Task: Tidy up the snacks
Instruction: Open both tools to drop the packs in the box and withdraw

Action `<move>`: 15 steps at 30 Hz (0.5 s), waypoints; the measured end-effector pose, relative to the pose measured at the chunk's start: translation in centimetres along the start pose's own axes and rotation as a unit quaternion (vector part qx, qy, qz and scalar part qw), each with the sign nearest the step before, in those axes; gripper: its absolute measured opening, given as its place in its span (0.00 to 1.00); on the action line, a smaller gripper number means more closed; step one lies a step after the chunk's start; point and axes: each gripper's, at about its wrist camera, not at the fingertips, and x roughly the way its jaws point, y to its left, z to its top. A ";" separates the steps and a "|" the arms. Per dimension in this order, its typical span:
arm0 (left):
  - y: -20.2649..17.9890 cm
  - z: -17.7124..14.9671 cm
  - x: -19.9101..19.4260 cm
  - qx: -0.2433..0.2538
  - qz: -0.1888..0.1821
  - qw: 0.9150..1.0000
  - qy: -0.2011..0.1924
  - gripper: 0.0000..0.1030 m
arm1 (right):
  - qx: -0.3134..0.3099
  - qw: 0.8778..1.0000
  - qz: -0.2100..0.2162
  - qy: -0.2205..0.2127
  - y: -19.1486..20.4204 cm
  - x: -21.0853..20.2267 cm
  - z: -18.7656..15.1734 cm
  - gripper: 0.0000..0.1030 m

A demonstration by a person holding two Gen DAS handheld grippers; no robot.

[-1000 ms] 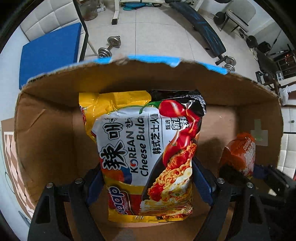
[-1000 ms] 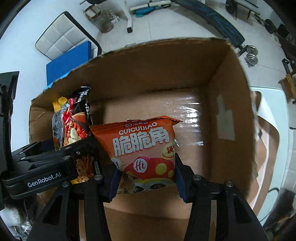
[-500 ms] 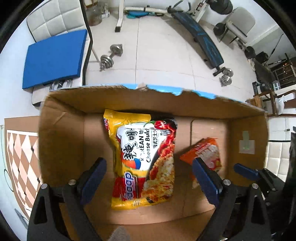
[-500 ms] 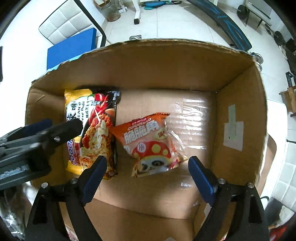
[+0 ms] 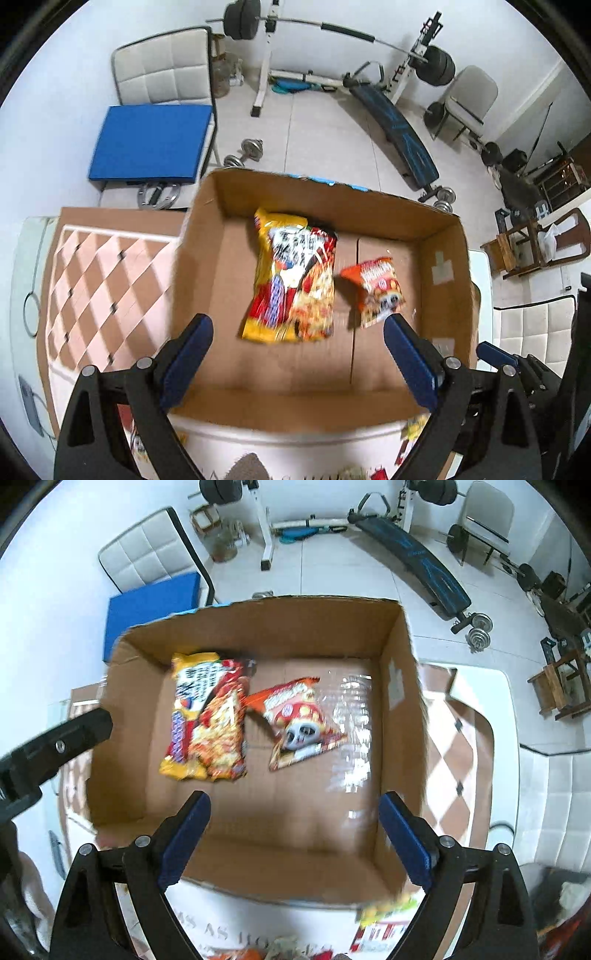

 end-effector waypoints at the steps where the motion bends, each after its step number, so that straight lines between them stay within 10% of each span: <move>1: -0.1 -0.8 -0.9 -0.001 0.000 1.000 -0.005 0.92 | 0.003 1.000 0.002 -0.007 -0.1 -1.0 -0.9 0.92; 15: 2.0 -16.2 -7.6 0.040 0.069 0.997 -0.002 0.92 | 0.032 0.998 0.055 0.015 -0.8 -7.6 -16.6 0.92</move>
